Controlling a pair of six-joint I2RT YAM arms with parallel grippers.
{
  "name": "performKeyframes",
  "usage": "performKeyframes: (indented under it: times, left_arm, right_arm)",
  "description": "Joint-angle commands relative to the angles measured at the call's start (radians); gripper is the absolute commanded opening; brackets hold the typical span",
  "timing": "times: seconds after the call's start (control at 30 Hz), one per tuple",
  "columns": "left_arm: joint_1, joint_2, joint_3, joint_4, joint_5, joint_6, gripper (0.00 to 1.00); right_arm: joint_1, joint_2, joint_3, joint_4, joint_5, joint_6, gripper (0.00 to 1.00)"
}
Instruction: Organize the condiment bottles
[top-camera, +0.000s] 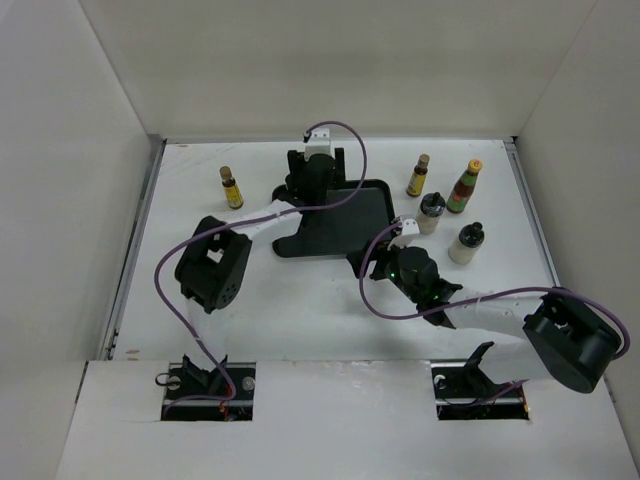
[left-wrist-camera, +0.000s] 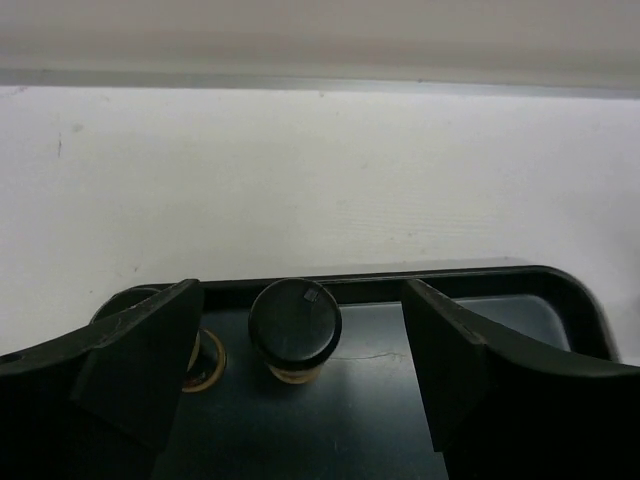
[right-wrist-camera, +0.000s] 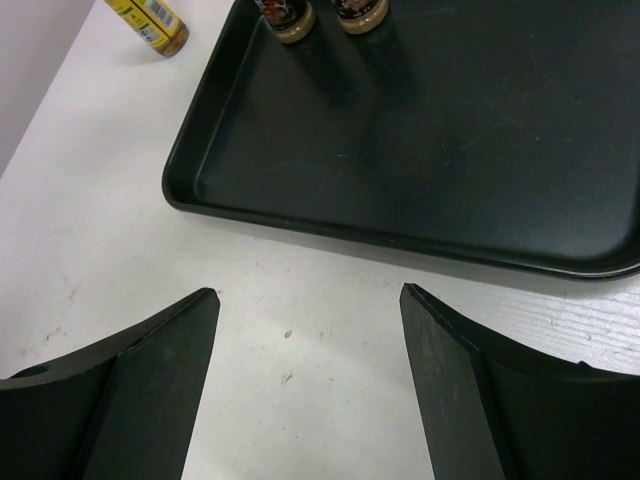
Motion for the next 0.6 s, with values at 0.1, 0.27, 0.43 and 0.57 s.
performKeyframes:
  times: [0.1, 0.27, 0.43, 0.57]
  left_arm:
    - [-0.002, -0.241, -0.05, 0.045, 0.043, 0.011, 0.78]
    - [0.03, -0.349, -0.154, 0.054, -0.027, 0.003, 0.6]
    - [0.18, -0.451, -0.285, 0.013, -0.106, -0.084, 0.51]
    - [0.314, -0.469, -0.316, -0.076, -0.051, -0.176, 0.51]
  right_arm:
    - [0.006, 0.003, 0.018, 0.07, -0.013, 0.008, 0.8]
    - [0.006, 0.002, 0.018, 0.069, -0.013, 0.008, 0.8]
    - [0.009, 0.005, 0.021, 0.069, -0.015, 0.008, 0.8]
    - [0.009, 0.011, 0.023, 0.069, -0.018, 0.009, 0.8]
